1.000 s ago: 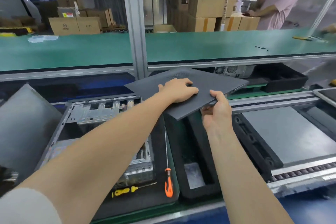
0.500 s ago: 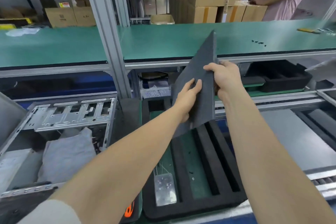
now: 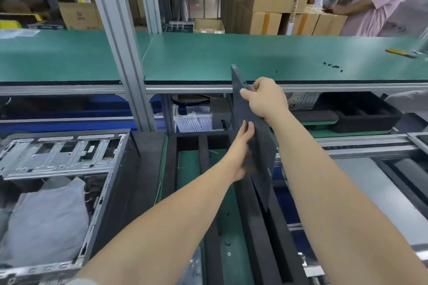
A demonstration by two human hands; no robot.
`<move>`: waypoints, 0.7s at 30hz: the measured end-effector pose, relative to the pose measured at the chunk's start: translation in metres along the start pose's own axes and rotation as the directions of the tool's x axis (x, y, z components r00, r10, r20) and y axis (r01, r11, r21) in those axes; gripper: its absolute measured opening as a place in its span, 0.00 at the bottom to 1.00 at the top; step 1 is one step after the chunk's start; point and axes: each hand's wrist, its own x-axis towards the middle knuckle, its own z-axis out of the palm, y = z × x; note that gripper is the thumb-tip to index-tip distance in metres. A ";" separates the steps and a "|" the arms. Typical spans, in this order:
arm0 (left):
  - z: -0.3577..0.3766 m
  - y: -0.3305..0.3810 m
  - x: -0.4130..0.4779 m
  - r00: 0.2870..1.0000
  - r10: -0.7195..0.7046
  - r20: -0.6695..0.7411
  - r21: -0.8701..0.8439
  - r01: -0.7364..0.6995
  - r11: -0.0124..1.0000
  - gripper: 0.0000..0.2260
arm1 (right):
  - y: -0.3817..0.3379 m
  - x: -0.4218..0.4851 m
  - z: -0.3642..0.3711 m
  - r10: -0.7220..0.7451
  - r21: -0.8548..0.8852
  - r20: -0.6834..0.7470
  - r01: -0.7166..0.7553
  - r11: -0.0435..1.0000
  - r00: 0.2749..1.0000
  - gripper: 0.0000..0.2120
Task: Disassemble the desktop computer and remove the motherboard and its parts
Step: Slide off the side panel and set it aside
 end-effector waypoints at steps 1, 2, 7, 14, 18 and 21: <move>0.000 -0.003 0.003 1.000 -0.011 0.003 0.000 0.011 1.000 0.36 | 0.003 0.002 0.003 -0.001 -0.012 0.001 0.001 1.000 1.000 0.12; -0.001 -0.007 0.006 1.000 -0.016 0.003 0.002 0.016 1.000 0.35 | 0.006 0.003 0.006 -0.002 -0.021 -0.004 0.001 1.000 1.000 0.12; -0.005 -0.017 0.016 1.000 0.025 0.010 0.008 -0.025 1.000 0.31 | 0.016 0.004 0.016 -0.017 -0.029 -0.054 0.015 0.999 0.998 0.12; -0.010 -0.042 0.018 1.000 -0.022 -0.021 0.015 0.023 1.000 0.27 | 0.033 -0.008 0.033 -0.006 -0.079 -0.067 0.001 0.997 0.998 0.11; -0.017 -0.053 0.024 1.000 -0.010 -0.019 -0.010 0.010 1.000 0.25 | 0.044 -0.015 0.055 -0.024 -0.097 -0.097 0.014 0.995 0.995 0.10; -0.019 -0.053 0.030 0.996 0.024 -0.091 0.032 -0.021 0.999 0.18 | 0.048 -0.015 0.074 0.002 -0.126 -0.124 -0.018 0.992 0.992 0.10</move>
